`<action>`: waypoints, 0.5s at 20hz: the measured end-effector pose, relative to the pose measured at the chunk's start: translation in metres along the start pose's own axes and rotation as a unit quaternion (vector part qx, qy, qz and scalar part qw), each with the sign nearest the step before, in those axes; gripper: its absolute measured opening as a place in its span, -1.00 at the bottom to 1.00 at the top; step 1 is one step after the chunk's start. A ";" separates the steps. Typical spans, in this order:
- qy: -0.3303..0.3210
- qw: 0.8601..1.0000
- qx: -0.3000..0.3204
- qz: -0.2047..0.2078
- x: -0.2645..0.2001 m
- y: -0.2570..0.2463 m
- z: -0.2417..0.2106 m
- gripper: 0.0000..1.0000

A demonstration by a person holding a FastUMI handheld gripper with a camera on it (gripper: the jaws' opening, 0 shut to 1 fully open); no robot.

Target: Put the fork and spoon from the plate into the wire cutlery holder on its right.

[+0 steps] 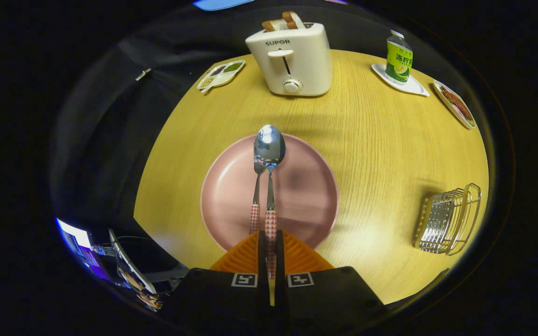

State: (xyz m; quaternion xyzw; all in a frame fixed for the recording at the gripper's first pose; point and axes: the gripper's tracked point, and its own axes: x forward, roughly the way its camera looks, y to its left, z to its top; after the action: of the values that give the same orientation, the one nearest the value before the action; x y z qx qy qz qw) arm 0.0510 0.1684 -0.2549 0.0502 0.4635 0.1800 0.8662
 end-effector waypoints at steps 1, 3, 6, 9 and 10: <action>0.001 1.000 -0.001 0.005 -0.013 -0.004 -0.001 -0.83; 0.003 1.000 -0.003 0.013 -0.041 -0.015 -0.006 -0.83; 0.006 1.000 -0.017 0.003 -0.087 -0.048 -0.014 -0.83; 0.021 1.000 -0.009 -0.011 -0.125 -0.088 -0.024 -0.83; 0.029 0.999 -0.009 -0.019 -0.136 -0.103 -0.028 -0.83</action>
State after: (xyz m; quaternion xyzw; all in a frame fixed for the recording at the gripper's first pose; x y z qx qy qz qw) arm -0.0136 0.0216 -0.1908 0.0282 0.4875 0.1692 0.8561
